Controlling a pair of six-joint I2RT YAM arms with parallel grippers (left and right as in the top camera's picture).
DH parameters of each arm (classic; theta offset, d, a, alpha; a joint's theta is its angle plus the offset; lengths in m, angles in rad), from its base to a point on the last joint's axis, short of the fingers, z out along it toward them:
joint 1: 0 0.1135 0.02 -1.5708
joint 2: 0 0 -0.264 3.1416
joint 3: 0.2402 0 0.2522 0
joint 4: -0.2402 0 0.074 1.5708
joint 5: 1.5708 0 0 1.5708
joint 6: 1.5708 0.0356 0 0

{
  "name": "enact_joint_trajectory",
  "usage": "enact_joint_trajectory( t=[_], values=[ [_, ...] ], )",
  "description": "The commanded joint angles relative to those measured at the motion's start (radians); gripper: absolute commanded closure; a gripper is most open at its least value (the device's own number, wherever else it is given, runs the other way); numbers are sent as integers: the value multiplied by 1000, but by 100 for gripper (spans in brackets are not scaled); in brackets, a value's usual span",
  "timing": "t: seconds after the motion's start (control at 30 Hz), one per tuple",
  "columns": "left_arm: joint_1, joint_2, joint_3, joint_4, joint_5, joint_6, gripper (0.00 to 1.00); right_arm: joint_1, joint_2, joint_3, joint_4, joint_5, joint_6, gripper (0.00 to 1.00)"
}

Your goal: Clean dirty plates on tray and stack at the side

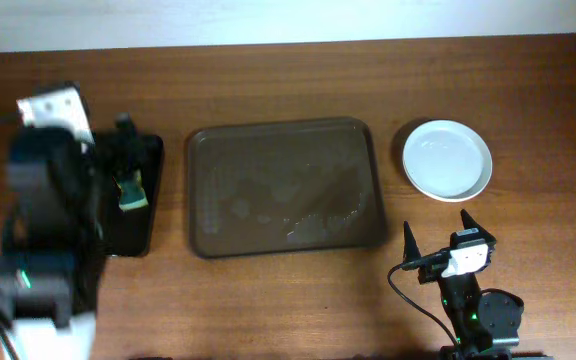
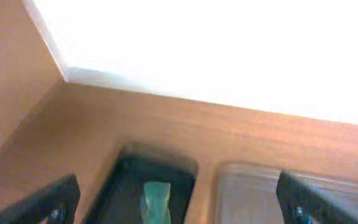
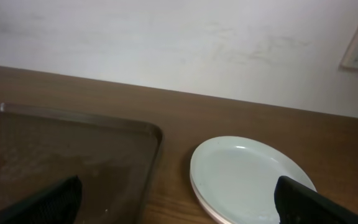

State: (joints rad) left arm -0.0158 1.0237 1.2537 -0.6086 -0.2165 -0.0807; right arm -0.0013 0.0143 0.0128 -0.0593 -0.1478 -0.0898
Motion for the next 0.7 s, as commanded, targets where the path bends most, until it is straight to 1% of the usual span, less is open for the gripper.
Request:
enact_joint_trajectory(
  t=[0.0,0.03,0.1,0.2,0.27,0.33,0.4,0.47,0.6,0.67],
  values=[
    [-2,-265,-383,262,147,143,1,-5,-5,-7,-5,2,-7,2],
    [-2,-380,-543,367,150,142,1,-5,-5,-7,-5,2,-7,2],
    [-2,-537,-762,494,151,142,1,-5,-5,-7,-5,2,-7,2],
    [-1,-697,-966,624,161,143,1,-5,-5,-7,-5,2,-7,2],
    [-1,-794,-1071,677,160,144,1,-5,-5,-7,-5,2,-7,2],
    [-1,-863,-1130,683,161,167,1,-5,-5,-7,-5,2,-7,2],
    [-1,-968,-1182,680,161,205,1,-5,-5,-7,-5,2,-7,2],
    [-1,-1012,-1210,678,161,230,1,-5,-5,-7,-5,2,-7,2],
    [9,-1020,-1245,655,161,256,1,-5,-5,-7,-5,2,-7,2],
    [16,-1020,-1245,590,161,272,1,-5,-5,-7,-5,2,-7,2]
  ],
)
